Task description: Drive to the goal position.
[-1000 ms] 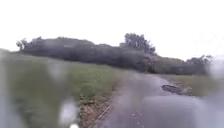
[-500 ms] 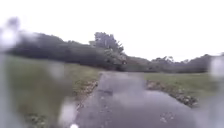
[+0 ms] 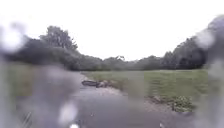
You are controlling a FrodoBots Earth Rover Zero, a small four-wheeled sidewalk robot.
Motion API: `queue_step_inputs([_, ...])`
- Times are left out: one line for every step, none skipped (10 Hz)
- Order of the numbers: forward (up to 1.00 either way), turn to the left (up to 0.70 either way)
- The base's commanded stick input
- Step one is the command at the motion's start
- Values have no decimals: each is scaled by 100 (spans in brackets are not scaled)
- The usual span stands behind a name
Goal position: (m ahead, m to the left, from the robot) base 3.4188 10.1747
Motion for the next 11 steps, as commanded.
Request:
queue_step_inputs([0, 0])
queue_step_inputs([0, 0])
queue_step_inputs([0, 0])
queue_step_inputs([0, 0])
queue_step_inputs([0, -4])
queue_step_inputs([0, -23])
queue_step_inputs([0, -72])
queue_step_inputs([85, -34])
queue_step_inputs([85, -34])
queue_step_inputs([85, -34])
queue_step_inputs([85, -34])
